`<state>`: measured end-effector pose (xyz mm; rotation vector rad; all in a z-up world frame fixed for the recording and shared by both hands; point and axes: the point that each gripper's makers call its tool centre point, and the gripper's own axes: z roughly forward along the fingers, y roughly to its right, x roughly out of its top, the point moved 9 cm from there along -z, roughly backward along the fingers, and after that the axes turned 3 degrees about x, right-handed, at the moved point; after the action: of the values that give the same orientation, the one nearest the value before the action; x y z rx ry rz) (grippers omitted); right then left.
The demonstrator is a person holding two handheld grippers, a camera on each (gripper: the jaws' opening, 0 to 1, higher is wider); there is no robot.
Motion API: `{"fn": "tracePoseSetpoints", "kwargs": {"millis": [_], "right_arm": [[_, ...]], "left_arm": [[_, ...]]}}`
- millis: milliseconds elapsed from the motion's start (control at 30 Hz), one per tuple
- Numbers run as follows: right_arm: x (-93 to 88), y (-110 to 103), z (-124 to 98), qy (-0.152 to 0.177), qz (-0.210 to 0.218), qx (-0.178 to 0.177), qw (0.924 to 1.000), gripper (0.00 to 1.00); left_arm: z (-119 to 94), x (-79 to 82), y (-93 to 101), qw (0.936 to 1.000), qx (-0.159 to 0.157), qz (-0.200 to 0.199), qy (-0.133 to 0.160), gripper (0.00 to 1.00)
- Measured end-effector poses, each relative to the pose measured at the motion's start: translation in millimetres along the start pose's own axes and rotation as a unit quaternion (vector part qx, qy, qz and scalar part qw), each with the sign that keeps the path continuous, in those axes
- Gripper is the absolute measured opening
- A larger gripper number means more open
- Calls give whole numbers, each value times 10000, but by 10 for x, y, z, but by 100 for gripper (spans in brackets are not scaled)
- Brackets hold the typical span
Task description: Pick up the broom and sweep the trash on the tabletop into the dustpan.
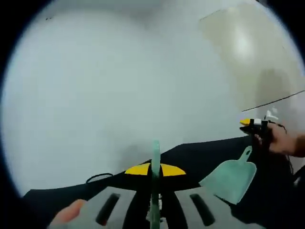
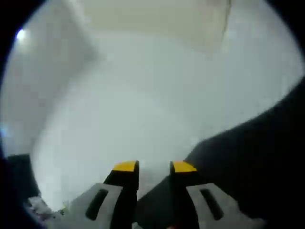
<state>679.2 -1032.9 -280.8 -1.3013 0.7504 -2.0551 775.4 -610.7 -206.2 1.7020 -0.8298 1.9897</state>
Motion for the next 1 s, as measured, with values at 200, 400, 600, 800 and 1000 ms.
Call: {"fn": "tracePoseSetpoints", "kwargs": {"millis": [200,400,600,800,1000], "right_arm": [[-18,-62,-22,-54,-44,244,9997,26],[-49,-82,9,-276,94,390,9988,26],[-26,-88,30,-157,246,412,9987,26],[-3,-43,42,-119,377,426,9983,25],[14,-43,47,-98,432,472,9979,24]], "left_arm": [[32,294,199,9993,-160,186,285,4],[-22,626,-143,9948,400,692,624,4],[104,358,-596,9881,916,1207,263,4],[259,-91,-756,9879,833,1279,-274,4],[366,-345,-695,9869,598,1414,-499,4]]}}
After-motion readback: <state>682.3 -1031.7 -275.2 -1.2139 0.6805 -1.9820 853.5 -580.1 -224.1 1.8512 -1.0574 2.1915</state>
